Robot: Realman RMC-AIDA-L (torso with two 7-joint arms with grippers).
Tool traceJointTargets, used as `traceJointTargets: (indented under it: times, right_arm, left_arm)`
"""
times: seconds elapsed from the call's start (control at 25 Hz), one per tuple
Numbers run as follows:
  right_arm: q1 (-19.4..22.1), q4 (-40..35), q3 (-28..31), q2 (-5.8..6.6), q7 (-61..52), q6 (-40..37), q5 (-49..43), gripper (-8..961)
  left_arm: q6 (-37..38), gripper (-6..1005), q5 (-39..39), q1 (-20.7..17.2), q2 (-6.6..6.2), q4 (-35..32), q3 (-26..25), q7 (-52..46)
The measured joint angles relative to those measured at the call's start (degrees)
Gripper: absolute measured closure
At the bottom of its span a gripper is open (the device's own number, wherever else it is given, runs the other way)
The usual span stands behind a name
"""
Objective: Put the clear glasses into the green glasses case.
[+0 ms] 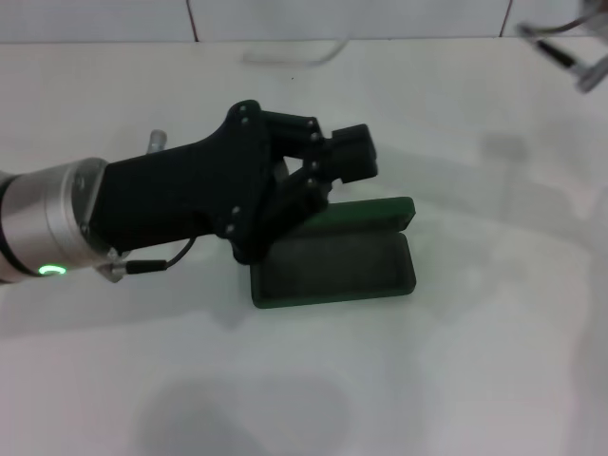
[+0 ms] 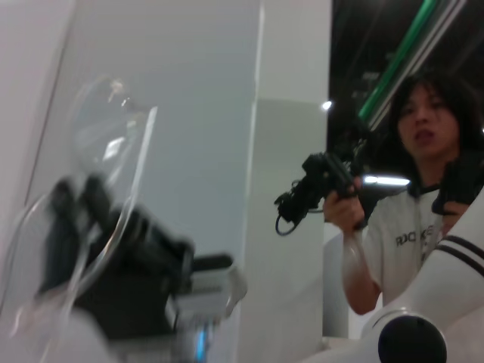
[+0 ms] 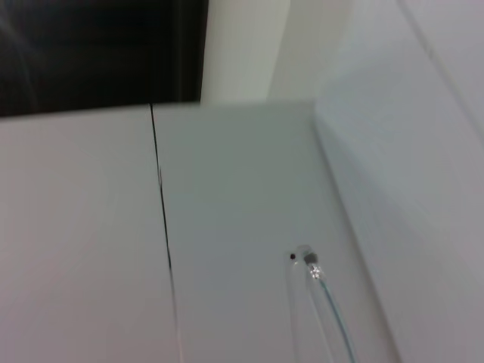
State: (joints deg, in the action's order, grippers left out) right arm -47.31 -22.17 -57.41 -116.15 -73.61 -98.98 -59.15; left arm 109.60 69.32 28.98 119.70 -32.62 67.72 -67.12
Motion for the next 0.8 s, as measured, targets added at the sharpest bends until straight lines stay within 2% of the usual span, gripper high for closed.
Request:
traceJointTargets:
  times: [0.28, 0.8]
  right_arm:
    - [-1.4, 2.8, -11.6, -0.07, 2.9, 4.5, 4.2, 840]
    - [-0.5, 2.7, -16.3, -0.04, 3.3, 6.1, 4.6, 839]
  left_arm:
    - [-0.1, 935, -2.3, -0.7, 0.0, 0.2, -0.2, 0.7]
    - [-0.4, 936, -4.1, -1.1, -0.02, 1.2, -0.1, 1.6]
